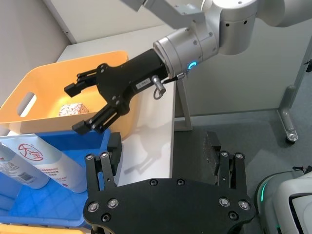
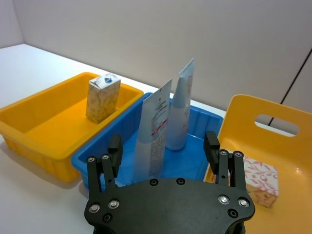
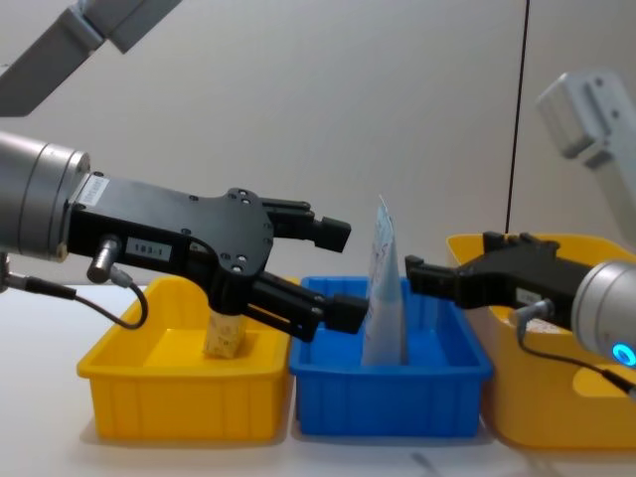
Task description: Bimanual collaborative sorting of washing and personal care products
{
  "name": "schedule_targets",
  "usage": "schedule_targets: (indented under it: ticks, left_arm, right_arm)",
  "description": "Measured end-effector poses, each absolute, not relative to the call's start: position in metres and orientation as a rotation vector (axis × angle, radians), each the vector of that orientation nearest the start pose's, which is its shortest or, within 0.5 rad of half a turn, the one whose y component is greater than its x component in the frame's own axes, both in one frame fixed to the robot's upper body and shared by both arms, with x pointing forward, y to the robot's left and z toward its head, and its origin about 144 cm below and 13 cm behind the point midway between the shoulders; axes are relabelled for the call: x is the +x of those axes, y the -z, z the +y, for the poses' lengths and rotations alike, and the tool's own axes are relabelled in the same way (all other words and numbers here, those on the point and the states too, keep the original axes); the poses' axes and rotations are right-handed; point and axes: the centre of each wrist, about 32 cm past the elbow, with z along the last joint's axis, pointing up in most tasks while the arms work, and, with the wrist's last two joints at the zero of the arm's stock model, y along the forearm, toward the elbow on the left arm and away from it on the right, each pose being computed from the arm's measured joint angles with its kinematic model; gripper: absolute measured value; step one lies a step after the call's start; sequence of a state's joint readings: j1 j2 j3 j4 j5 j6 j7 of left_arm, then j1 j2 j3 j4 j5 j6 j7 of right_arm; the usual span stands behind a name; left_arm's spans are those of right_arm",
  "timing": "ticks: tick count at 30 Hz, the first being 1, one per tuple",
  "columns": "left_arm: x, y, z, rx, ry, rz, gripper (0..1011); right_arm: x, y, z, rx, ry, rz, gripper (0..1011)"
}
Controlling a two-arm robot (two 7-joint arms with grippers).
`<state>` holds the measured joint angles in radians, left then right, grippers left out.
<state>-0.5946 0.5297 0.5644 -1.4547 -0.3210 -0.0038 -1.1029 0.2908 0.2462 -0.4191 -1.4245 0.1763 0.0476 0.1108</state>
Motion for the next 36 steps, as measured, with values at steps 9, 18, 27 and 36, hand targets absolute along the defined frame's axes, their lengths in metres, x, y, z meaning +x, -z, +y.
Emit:
schedule_targets:
  ticks: [9,18,27,36]
  left_arm:
    - [0.570,-1.282,0.247,0.292,-0.082,-0.323,1002]
    - [0.570,-1.282,0.247,0.292,-0.082,-0.323,1001]
    - [0.570,-1.282,0.247,0.292,-0.082,-0.323,1002]
    - [0.570,-1.282,0.247,0.292,-0.082,-0.323,1002]
  right_arm:
    - [0.534,-1.165,-0.176,-0.136,1.082,-0.140,1003]
    - [0.547,-1.160,-0.168,-0.149,1.078,-0.148,1003]
    - [0.557,-1.157,-0.160,-0.161,1.086,-0.148,1003]
    - [0.566,-1.155,-0.152,-0.168,1.105,-0.146,1004]
